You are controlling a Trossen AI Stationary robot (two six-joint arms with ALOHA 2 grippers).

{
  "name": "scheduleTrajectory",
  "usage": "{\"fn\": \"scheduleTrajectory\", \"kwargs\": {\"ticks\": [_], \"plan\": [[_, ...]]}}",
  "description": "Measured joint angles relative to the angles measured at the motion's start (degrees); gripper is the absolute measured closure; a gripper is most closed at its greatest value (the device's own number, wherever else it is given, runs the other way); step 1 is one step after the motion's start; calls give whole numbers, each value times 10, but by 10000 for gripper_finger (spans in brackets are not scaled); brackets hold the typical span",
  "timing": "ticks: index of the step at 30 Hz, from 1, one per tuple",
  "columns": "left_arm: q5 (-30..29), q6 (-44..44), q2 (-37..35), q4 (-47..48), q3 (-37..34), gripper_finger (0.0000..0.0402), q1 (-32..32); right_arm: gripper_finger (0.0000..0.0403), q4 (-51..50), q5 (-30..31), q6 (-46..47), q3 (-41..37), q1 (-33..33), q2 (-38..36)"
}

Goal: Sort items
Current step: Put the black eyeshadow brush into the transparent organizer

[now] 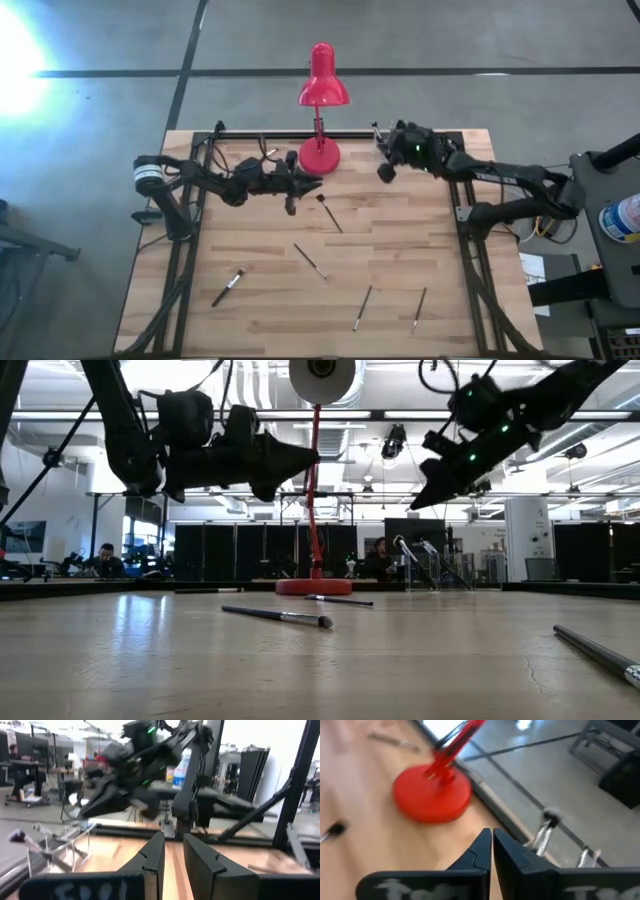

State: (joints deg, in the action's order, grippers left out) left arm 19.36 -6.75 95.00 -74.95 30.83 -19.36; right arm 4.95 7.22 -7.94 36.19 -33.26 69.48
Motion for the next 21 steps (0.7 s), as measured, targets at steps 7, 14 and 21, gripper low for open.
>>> {"fn": "scheduleTrajectory", "kwargs": {"ticks": [7, 14, 21], "plan": [[-18, 52, 0, 88, 0, 372, 18, 394, -128, 110, 16, -15, 151, -67], [-54, 85, 8, 147, -1, 400, 63, 394, -187, 114, 75, -30, 297, -86], [-76, 92, 48, 150, -1, 401, 118, 394, -211, 123, 129, -30, 422, -51]]}}
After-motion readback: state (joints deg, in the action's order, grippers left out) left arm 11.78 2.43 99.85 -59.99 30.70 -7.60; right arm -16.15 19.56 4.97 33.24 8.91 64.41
